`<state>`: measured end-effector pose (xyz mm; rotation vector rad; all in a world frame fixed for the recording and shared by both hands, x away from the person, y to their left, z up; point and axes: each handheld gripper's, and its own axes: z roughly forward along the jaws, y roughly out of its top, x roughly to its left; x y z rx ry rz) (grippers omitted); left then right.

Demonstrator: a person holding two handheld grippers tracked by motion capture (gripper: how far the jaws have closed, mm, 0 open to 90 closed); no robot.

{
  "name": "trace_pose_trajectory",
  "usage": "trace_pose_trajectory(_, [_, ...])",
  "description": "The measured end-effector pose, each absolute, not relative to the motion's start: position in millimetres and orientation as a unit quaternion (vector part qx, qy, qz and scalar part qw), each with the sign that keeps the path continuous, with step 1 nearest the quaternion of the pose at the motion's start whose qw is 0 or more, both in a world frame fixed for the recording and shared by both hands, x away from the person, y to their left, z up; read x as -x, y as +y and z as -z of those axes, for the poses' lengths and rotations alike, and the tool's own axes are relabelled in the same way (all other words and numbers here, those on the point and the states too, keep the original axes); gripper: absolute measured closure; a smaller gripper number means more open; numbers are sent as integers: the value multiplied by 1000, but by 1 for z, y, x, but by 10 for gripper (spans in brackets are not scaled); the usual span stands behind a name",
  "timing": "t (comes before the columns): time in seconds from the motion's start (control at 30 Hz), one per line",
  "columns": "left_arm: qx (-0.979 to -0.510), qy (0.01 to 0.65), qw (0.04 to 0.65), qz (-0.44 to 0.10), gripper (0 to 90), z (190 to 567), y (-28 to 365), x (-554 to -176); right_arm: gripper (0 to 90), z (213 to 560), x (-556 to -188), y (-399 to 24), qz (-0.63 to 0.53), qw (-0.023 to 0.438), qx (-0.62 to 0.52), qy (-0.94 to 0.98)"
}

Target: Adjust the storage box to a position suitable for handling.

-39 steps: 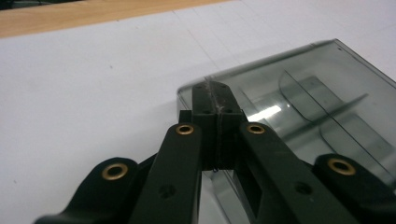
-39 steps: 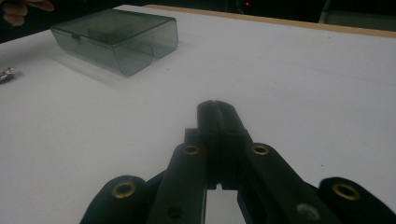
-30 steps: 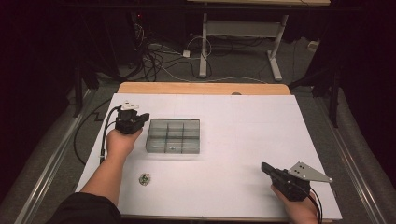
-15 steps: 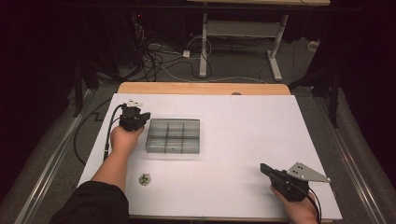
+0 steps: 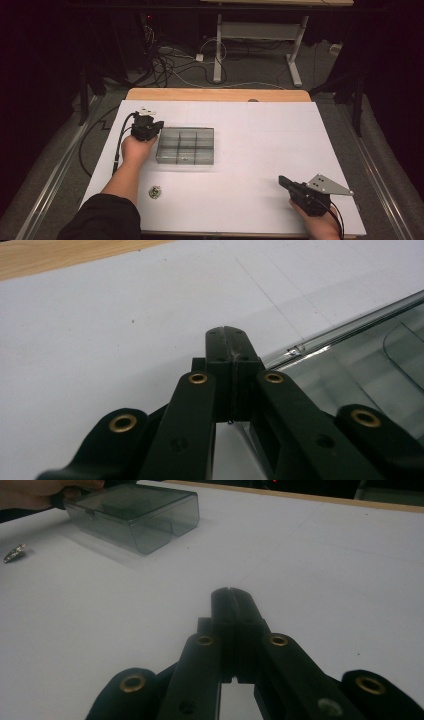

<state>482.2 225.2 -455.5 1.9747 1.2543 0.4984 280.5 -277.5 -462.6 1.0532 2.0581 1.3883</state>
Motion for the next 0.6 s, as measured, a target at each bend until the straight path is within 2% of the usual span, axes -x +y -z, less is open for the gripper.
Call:
trace_pose_trajectory(0.33, [-781, 469, 367, -188, 876, 455, 218, -478, 900, 464, -282, -278, -501, 220, -384, 744])
trace_pose_trajectory(0.6, [-803, 440, 363, -174, 876, 453, 188, -463, 900, 464, -282, -276, -501, 218, -383, 745])
